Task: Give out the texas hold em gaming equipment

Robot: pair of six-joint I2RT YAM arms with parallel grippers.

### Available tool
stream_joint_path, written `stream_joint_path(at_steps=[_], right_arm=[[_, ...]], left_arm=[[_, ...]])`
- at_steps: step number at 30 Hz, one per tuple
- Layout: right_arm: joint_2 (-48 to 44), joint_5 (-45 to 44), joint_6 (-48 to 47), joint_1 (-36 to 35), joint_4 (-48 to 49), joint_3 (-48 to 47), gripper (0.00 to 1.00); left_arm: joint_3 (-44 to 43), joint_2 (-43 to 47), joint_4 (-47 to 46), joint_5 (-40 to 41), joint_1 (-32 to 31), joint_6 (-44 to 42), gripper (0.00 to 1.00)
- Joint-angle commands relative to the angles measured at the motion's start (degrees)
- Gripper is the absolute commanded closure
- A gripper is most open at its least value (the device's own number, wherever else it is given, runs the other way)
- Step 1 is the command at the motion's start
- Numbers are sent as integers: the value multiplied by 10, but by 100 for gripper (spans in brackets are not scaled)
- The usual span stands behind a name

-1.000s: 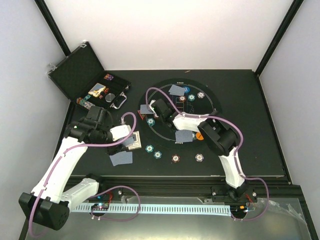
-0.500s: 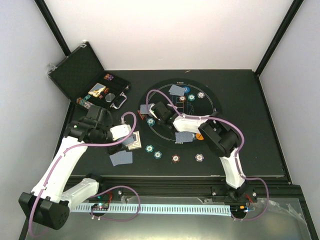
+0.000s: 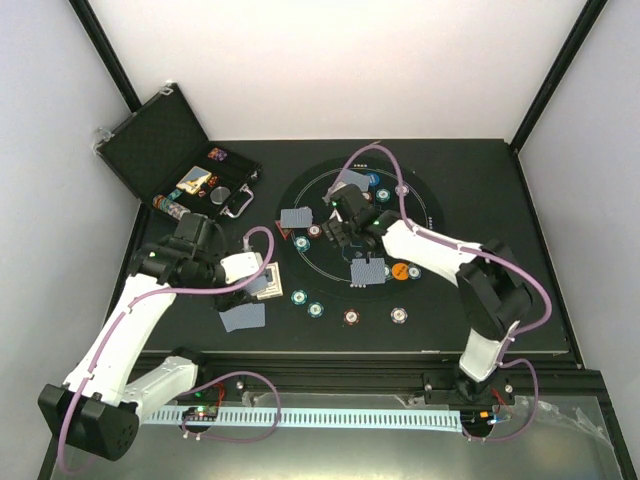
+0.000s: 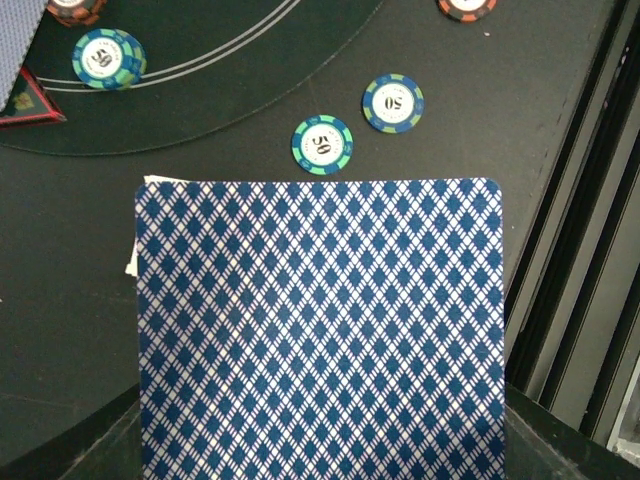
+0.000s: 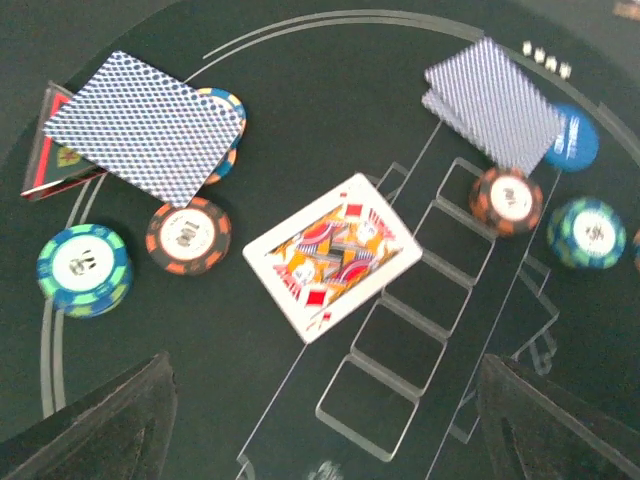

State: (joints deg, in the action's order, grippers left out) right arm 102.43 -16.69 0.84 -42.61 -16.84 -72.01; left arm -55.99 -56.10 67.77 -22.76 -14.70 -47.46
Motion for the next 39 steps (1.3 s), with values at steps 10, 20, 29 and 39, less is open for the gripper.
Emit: stream_joint_path(at_steps=[10, 20, 29, 39], right_arm=[[-265, 373, 369, 2, 73, 181, 1], [-263, 484, 559, -98, 273, 269, 6], [-158, 521, 624, -147, 372, 235, 16], [-85, 538, 666, -158, 438, 203, 24]], left_arm=[[55, 28, -27, -23, 1, -18, 98], [43, 14, -26, -32, 1, -26, 98], [28, 10, -24, -45, 1, -21, 98], [25, 12, -25, -49, 1, -22, 98]])
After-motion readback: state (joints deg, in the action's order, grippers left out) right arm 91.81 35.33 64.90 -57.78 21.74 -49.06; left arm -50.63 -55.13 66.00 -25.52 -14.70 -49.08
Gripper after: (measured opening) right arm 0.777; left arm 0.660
